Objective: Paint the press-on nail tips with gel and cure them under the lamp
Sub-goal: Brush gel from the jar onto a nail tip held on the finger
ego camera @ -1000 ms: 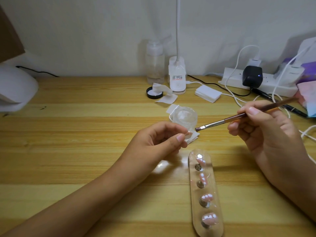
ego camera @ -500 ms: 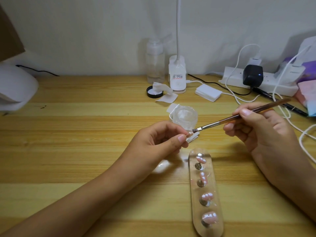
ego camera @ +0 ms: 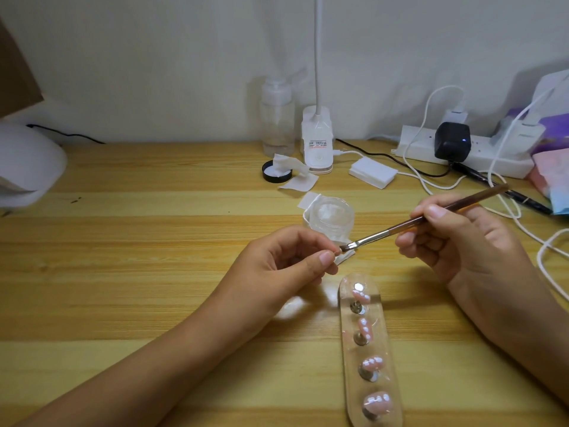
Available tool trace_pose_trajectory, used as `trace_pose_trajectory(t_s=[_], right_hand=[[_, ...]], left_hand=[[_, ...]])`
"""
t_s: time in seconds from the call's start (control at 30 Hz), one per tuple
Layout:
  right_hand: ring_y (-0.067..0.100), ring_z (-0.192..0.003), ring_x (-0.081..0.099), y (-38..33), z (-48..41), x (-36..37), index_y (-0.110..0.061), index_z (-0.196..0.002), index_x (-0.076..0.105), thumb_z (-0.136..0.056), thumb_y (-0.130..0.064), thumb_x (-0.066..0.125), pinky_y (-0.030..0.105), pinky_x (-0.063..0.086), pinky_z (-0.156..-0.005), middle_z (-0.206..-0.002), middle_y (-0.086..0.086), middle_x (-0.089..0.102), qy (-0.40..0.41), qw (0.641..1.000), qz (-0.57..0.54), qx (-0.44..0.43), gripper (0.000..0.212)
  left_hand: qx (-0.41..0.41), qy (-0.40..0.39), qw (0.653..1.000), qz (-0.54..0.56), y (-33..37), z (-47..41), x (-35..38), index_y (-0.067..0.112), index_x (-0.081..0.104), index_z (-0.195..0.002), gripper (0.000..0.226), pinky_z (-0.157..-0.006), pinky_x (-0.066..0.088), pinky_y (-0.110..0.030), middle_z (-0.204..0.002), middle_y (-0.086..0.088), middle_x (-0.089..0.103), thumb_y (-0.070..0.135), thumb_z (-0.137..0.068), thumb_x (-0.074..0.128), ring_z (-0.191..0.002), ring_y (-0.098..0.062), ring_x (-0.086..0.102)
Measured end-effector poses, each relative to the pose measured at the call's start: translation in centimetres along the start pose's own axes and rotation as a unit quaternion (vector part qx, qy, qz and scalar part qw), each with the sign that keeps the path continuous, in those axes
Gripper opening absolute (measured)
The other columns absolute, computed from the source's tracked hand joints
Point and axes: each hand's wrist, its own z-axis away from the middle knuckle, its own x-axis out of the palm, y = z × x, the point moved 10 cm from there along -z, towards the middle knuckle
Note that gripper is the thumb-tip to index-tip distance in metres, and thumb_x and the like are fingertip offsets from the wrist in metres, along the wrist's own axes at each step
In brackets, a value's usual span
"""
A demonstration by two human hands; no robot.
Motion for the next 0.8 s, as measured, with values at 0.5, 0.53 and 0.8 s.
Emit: trace_pose_trajectory(t_s=[0.5, 0.53, 0.8], right_hand=[[0.012, -0.066, 0.067, 0.6, -0.3, -2.6, -0.012, -0.087, 0.065, -0.087, -0.022, 0.059, 0.019, 0.054, -0.063, -0.068, 0.007, 0.069, 0.09, 0.995, -0.037, 0.036, 0.011], [0.012, -0.066, 0.066, 0.6, -0.4, -2.6, -0.012, -0.088, 0.064, -0.089, -0.02, 0.058, 0.019, 0.054, -0.063, -0.068, 0.006, 0.069, 0.093, 0.994, -0.037, 0.037, 0.011], [0.011, -0.063, 0.066, 0.7, -0.4, -2.8, -0.011, -0.088, 0.061, -0.097, -0.014, 0.052, 0.018, 0.054, -0.06, -0.065, 0.006, 0.069, 0.117, 0.99, -0.054, 0.048, 0.012]], left_hand=[[-0.007, 0.015, 1.0, 0.023, 0.0, 0.3, -0.1, 0.025, 0.073, -0.09, 0.011, -0.08, 0.053, -0.019, -0.094, -0.002, 0.077, 0.023, -0.079, 0.073, -0.088, -0.01, 0.07], [-0.004, 0.012, 1.0, 0.023, 0.1, 0.3, 0.0, 0.027, 0.071, -0.089, 0.011, -0.079, 0.054, -0.02, -0.094, -0.002, 0.077, 0.022, -0.08, 0.072, -0.086, -0.009, 0.07], [0.013, 0.019, 0.993, -0.12, 0.2, 0.5, 0.7, 0.035, 0.07, -0.09, 0.01, -0.054, 0.038, -0.014, -0.069, 0.012, 0.065, 0.035, -0.08, 0.07, -0.058, -0.005, 0.05]])
